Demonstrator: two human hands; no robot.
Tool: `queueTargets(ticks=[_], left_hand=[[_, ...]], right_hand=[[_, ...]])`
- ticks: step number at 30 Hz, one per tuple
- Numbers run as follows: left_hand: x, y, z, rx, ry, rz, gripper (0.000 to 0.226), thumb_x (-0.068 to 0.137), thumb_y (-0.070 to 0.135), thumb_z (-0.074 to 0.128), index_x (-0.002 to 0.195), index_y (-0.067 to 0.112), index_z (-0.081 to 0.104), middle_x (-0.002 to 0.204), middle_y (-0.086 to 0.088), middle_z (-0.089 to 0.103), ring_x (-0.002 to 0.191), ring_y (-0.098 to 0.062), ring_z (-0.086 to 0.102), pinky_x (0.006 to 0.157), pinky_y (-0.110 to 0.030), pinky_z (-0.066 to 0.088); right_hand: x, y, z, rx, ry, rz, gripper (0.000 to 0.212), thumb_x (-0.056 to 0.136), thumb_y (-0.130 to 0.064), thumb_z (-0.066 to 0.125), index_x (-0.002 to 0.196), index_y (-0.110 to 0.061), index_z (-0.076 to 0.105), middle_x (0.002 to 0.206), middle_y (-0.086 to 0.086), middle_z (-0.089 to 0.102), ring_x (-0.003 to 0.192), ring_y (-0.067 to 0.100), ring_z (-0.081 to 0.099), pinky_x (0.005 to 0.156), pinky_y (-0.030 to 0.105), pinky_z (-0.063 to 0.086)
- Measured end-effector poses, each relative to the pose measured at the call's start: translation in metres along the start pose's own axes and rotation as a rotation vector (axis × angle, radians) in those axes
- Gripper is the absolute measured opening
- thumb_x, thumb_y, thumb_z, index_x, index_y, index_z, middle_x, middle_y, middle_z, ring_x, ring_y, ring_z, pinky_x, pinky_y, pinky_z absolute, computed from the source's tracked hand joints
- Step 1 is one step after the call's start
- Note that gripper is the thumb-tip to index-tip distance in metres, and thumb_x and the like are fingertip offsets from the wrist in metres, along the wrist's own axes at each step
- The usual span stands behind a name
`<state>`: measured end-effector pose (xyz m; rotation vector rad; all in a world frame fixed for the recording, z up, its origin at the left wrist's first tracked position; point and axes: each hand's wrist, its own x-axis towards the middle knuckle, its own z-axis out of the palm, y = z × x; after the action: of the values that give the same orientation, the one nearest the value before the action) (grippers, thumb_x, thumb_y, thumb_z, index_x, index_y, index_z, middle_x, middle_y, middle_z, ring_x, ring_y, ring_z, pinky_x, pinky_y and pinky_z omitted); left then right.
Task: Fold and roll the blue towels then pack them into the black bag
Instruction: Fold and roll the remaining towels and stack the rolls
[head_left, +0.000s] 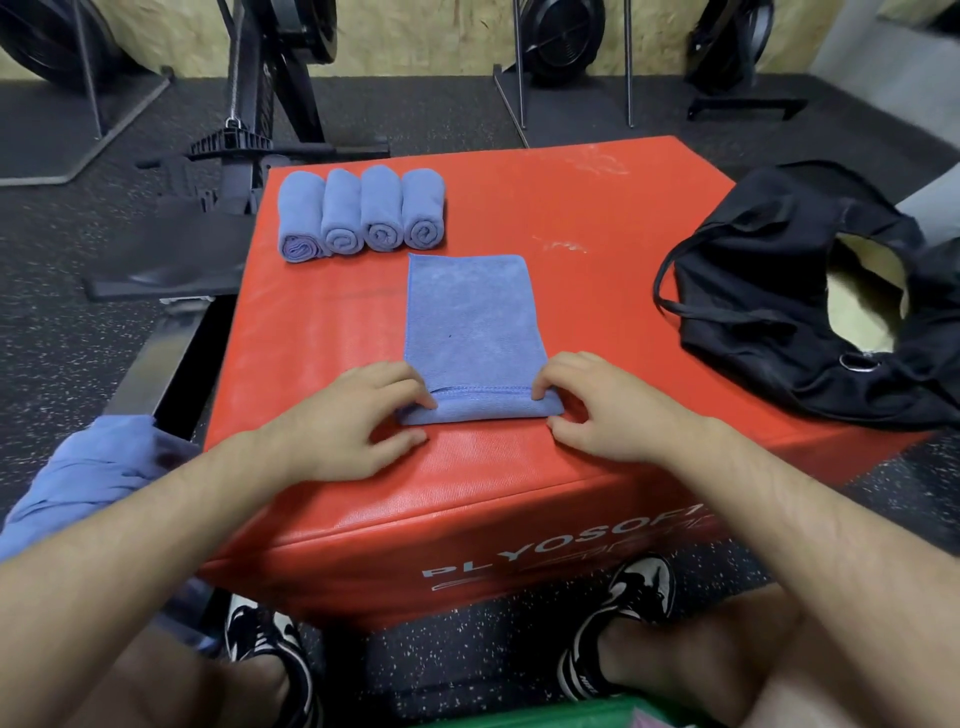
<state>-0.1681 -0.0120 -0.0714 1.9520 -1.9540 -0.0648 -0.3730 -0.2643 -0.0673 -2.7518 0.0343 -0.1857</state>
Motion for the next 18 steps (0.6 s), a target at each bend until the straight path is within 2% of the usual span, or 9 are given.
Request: queueTargets(ticks=[3, 5, 8, 10, 12, 15, 18], left_hand=[[0.001, -0.003, 0.004, -0.061, 0.017, -0.061, 0.023, 0.091, 0.023, 0.069, 0.112, 0.017, 0.062, 0.108, 0.008, 0.053, 0.096, -0.007, 0.05, 0.091, -0.029, 0.044], [0.002, -0.004, 0.006, -0.092, 0.032, -0.097, 0.02, 0.092, 0.016, 0.067, 0.112, 0.016, 0.062, 0.11, 0.006, 0.051, 0.097, -0.007, 0.051, 0.091, -0.026, 0.044], [0.002, -0.003, 0.004, -0.195, 0.038, -0.192, 0.017, 0.095, 0.022, 0.058, 0.11, 0.017, 0.063, 0.107, 0.006, 0.051, 0.096, -0.008, 0.054, 0.087, -0.019, 0.043], [0.003, -0.003, 0.002, -0.239, 0.05, -0.255, 0.017, 0.094, 0.024, 0.056, 0.108, 0.019, 0.064, 0.102, 0.005, 0.056, 0.095, -0.008, 0.055, 0.083, -0.018, 0.043], [0.006, -0.002, 0.001, -0.247, 0.07, -0.297, 0.013, 0.095, 0.018, 0.058, 0.107, 0.021, 0.063, 0.098, 0.006, 0.06, 0.091, -0.006, 0.056, 0.079, -0.019, 0.044], [0.011, -0.002, 0.003, -0.126, 0.1, -0.235, 0.009, 0.096, 0.017, 0.054, 0.101, 0.021, 0.059, 0.09, 0.005, 0.06, 0.083, -0.013, 0.053, 0.078, -0.029, 0.044], [0.015, -0.007, 0.006, 0.06, 0.165, -0.191, 0.013, 0.095, 0.021, 0.052, 0.099, 0.017, 0.064, 0.098, 0.001, 0.057, 0.087, -0.021, 0.049, 0.082, -0.036, 0.042]], right_hand=[[0.004, -0.001, 0.001, 0.033, 0.031, 0.033, 0.022, 0.08, -0.01, 0.064, 0.1, -0.02, 0.062, 0.096, -0.006, 0.06, 0.091, 0.016, 0.052, 0.085, 0.026, 0.04], [0.006, -0.002, -0.002, 0.056, 0.039, 0.073, 0.02, 0.082, -0.011, 0.062, 0.1, -0.019, 0.063, 0.094, -0.005, 0.063, 0.089, 0.015, 0.054, 0.081, 0.026, 0.041], [0.006, -0.005, -0.009, 0.191, -0.01, 0.183, 0.023, 0.085, -0.013, 0.062, 0.104, -0.024, 0.055, 0.09, -0.006, 0.063, 0.078, 0.006, 0.055, 0.072, 0.025, 0.044], [0.006, -0.009, -0.012, 0.243, -0.035, 0.199, 0.026, 0.086, -0.013, 0.059, 0.104, -0.029, 0.048, 0.082, -0.004, 0.062, 0.068, 0.008, 0.054, 0.066, 0.029, 0.044], [0.007, -0.01, -0.011, 0.221, -0.036, 0.202, 0.023, 0.087, -0.013, 0.055, 0.1, -0.03, 0.047, 0.077, -0.003, 0.061, 0.065, 0.011, 0.052, 0.065, 0.033, 0.044], [0.01, -0.008, -0.003, 0.135, 0.012, 0.179, 0.018, 0.089, -0.012, 0.052, 0.096, -0.028, 0.054, 0.082, -0.006, 0.059, 0.072, 0.011, 0.049, 0.071, 0.034, 0.045], [0.012, -0.003, 0.001, -0.019, 0.13, 0.072, 0.017, 0.086, -0.01, 0.058, 0.097, -0.023, 0.061, 0.095, -0.006, 0.051, 0.089, 0.016, 0.046, 0.084, 0.033, 0.042]])
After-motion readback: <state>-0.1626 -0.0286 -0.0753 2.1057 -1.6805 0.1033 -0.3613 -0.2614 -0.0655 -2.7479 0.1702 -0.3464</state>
